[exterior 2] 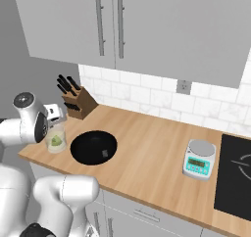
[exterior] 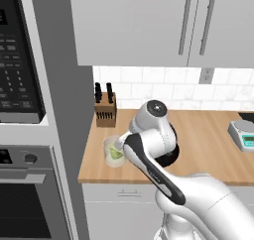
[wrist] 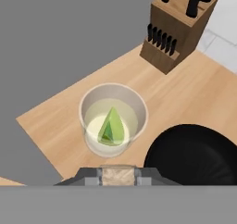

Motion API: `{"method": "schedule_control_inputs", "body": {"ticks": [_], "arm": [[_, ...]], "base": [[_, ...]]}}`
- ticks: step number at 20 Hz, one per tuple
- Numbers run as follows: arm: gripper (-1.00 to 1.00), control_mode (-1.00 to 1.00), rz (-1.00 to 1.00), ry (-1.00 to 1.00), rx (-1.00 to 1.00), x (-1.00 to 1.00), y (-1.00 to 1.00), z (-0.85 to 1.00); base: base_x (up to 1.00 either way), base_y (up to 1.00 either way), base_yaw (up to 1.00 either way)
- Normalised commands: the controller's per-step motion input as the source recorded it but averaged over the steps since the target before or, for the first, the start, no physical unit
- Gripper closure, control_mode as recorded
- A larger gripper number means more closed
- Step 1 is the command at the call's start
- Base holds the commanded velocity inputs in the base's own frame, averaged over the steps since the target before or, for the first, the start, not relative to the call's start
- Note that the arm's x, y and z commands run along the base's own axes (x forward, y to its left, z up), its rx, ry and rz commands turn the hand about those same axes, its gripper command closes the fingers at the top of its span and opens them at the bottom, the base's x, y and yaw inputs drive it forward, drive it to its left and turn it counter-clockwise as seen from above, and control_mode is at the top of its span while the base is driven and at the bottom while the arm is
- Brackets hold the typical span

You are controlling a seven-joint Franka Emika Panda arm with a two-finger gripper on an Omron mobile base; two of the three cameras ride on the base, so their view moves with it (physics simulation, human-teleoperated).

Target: Grab a lemon wedge from the fridge and one ice cube from the ice bowl, and put them in the glass of lemonade.

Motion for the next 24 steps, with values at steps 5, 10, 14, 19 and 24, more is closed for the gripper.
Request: {"method": "schedule_control_inputs", "body": {"ticks": [5,10,14,19,24], "arm": [[1.00,-1.00,0.00,0.01,0.00,0.03,0.00,0.00],[1.00,-1.00,0.00,0.00,0.00,0.27,0.00,0.00],[1.00,-1.00,0.00,0.06,0.00,0.34,0.00,0.00],[1.00,-1.00,0.00,0.00,0.00,0.23,0.00,0.00],[1.00,-1.00,0.00,0.03,0.00,0.11,0.15,0.00]], "base": [[0.00,0.00,0.00],[0.00,0.00,0.00],[0.00,0.00,0.00],[0.00,0.00,0.00],[0.00,0.00,0.00]]}}
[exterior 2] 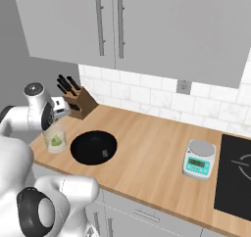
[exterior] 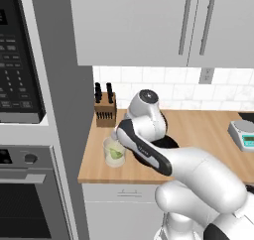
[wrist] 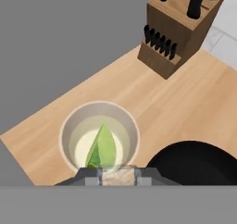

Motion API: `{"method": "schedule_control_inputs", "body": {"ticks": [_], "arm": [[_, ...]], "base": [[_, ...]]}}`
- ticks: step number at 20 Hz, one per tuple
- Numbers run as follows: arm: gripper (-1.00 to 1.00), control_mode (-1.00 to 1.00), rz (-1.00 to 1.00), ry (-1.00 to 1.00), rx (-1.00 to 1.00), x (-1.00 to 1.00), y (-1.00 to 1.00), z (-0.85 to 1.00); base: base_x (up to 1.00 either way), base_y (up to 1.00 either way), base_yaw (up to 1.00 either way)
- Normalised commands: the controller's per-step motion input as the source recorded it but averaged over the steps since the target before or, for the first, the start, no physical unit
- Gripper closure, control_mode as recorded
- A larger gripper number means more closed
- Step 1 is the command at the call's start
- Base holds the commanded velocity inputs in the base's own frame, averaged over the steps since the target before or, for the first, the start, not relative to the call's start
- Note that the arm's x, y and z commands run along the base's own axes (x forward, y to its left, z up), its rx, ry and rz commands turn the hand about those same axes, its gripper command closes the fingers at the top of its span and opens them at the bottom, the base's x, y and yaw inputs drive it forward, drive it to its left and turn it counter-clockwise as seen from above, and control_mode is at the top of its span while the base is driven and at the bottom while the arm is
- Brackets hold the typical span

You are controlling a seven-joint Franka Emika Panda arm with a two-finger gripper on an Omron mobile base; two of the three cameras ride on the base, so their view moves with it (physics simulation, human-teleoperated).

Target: Grab a lemon wedge from the fridge and one ice cube from the ice bowl, and put them in the glass of lemonade.

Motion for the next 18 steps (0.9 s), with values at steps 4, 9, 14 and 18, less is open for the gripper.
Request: {"method": "schedule_control_inputs", "body": {"ticks": [4,9,14,18], "arm": [[1.00,-1.00,0.00,0.13,0.00,0.12,0.38,-0.01],[1.00,-1.00,0.00,0.05,0.00,0.00,0.11,-0.09],[1.00,-1.00,0.01,0.00,0.00,0.09,0.00,-0.07],[1.00,-1.00,0.00,0.00,0.00,0.13,0.00,0.00]], "base": [[0.00,0.00,0.00],[0.00,0.00,0.00],[0.00,0.00,0.00],[0.00,0.00,0.00]]}}
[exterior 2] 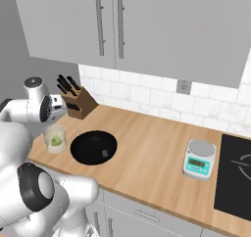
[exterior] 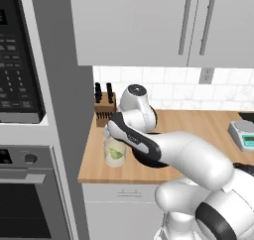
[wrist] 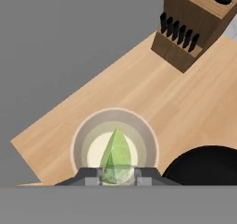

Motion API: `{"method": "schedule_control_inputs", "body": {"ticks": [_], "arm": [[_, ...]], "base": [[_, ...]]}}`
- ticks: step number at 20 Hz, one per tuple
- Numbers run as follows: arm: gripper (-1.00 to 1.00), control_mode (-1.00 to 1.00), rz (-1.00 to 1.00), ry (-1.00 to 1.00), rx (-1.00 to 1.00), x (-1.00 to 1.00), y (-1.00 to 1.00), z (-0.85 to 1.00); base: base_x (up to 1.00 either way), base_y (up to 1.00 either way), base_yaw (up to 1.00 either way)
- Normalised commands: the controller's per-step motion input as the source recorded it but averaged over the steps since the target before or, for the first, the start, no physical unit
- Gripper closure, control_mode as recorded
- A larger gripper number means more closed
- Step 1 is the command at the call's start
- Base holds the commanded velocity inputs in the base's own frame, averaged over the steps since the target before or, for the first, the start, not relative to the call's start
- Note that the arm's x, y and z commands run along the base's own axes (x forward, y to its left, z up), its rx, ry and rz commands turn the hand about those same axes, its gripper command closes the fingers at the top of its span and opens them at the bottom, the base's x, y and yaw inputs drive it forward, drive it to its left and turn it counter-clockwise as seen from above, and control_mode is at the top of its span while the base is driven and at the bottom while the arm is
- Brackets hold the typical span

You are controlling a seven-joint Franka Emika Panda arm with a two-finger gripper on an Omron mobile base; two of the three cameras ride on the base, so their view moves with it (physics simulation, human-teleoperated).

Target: Grab a lemon wedge from the fridge and one ice cube from the ice bowl, and put them in the glass of lemonade.

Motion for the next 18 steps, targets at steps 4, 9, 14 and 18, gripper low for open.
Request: {"method": "schedule_control_inputs", "body": {"ticks": [4,9,14,18], "arm": [[1.00,-1.00,0.00,0.00,0.00,0.20,0.00,0.00],[1.00,-1.00,0.00,0.02,0.00,0.04,0.01,0.00],[1.00,-1.00,0.00,0.02,0.00,0.00,0.00,-0.09],[1.00,-1.00,0.00,0.07,0.00,0.00,0.00,-0.31]], "base": [[0.00,0.00,0.00],[0.00,0.00,0.00],[0.00,0.00,0.00],[0.00,0.00,0.00]]}}
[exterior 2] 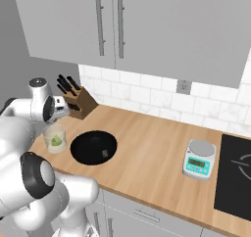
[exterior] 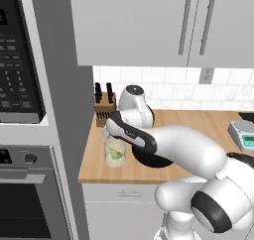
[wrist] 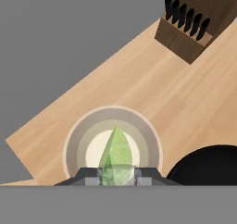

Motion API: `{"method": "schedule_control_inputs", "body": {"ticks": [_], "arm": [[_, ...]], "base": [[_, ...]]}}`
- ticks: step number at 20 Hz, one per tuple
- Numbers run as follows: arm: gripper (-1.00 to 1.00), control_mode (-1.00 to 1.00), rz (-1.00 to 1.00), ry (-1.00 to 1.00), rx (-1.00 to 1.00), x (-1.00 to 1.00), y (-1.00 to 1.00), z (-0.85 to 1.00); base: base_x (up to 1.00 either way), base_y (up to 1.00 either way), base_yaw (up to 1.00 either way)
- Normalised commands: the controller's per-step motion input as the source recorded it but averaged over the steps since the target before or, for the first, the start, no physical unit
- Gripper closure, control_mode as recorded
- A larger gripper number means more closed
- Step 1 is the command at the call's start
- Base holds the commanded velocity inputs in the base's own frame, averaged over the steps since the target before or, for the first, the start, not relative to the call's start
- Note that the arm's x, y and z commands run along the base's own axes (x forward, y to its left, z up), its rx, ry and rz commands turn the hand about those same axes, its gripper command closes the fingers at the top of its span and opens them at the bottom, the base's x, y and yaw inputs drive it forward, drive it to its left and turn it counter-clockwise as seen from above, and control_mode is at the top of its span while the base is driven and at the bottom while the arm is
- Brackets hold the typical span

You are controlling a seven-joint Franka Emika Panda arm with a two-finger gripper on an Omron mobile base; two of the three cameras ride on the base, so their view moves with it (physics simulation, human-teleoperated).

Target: Grab a lemon wedge from the fridge and one ice cube from the ice bowl, and put them in the glass of lemonade.

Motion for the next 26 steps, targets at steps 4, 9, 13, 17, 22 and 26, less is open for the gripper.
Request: {"method": "schedule_control_inputs", "body": {"ticks": [4,9,13,17,22,26], "arm": [[1.00,-1.00,0.00,0.01,0.00,0.00,0.00,-0.07],[1.00,-1.00,0.00,0.00,0.00,0.06,0.00,0.00],[1.00,-1.00,0.00,0.00,0.00,0.12,0.01,0.00],[1.00,-1.00,0.00,0.00,0.00,0.12,0.06,0.00],[1.00,-1.00,0.00,0.00,0.00,0.00,0.11,0.00],[1.00,-1.00,0.00,0.00,0.00,0.00,0.03,0.00]], "base": [[0.00,0.00,0.00],[0.00,0.00,0.00],[0.00,0.00,0.00],[0.00,0.00,0.00],[0.00,0.00,0.00],[0.00,0.00,0.00]]}}
